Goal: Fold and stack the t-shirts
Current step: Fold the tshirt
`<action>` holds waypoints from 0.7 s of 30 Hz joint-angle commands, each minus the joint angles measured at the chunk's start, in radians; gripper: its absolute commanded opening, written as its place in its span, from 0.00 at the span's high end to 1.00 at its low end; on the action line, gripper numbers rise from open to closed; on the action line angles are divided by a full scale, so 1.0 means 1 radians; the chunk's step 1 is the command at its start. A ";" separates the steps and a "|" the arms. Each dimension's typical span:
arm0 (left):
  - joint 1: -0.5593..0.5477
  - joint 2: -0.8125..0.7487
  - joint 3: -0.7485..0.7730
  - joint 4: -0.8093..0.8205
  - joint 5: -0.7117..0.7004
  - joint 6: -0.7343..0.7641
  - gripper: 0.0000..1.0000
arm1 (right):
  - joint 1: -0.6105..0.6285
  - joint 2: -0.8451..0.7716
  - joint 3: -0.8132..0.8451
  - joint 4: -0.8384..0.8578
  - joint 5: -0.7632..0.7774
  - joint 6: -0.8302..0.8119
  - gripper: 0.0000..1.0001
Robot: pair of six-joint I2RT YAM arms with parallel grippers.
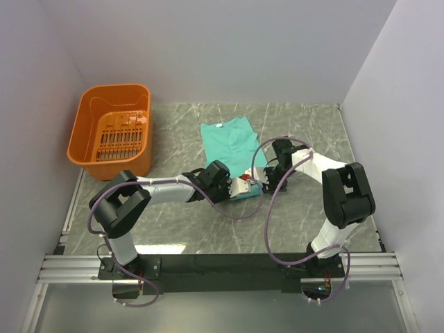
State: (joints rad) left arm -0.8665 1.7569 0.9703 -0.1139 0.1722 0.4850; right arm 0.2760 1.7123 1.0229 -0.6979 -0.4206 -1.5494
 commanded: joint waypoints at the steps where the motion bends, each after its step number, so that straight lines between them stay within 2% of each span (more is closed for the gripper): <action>1: 0.003 -0.028 -0.013 -0.041 0.036 -0.019 0.99 | 0.015 0.043 0.034 0.020 0.042 0.044 0.44; 4: 0.004 -0.033 -0.018 -0.036 0.035 -0.017 1.00 | 0.017 0.046 0.039 0.026 0.045 0.071 0.50; 7: 0.004 -0.037 -0.019 -0.035 0.030 -0.019 0.99 | 0.019 0.041 0.034 0.032 0.048 0.087 0.61; 8: 0.004 -0.039 -0.018 -0.032 0.033 -0.019 0.99 | 0.022 0.038 0.029 0.038 0.048 0.092 0.70; 11: 0.006 -0.043 -0.019 -0.029 0.036 -0.023 0.99 | 0.023 0.023 0.008 0.044 0.048 0.097 0.85; 12: 0.006 -0.045 -0.021 -0.027 0.041 -0.023 0.99 | 0.026 0.018 -0.001 0.046 0.048 0.097 0.93; 14: 0.004 -0.048 -0.021 -0.027 0.049 -0.029 1.00 | 0.025 0.004 -0.009 0.035 0.034 0.095 1.00; 21: 0.004 -0.091 -0.030 -0.055 0.128 -0.037 0.99 | 0.014 -0.039 0.031 -0.150 -0.039 0.112 1.00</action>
State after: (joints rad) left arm -0.8604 1.7267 0.9516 -0.1394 0.2249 0.4583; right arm 0.2920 1.7184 1.0374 -0.7216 -0.4103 -1.4525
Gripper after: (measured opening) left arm 0.029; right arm 0.029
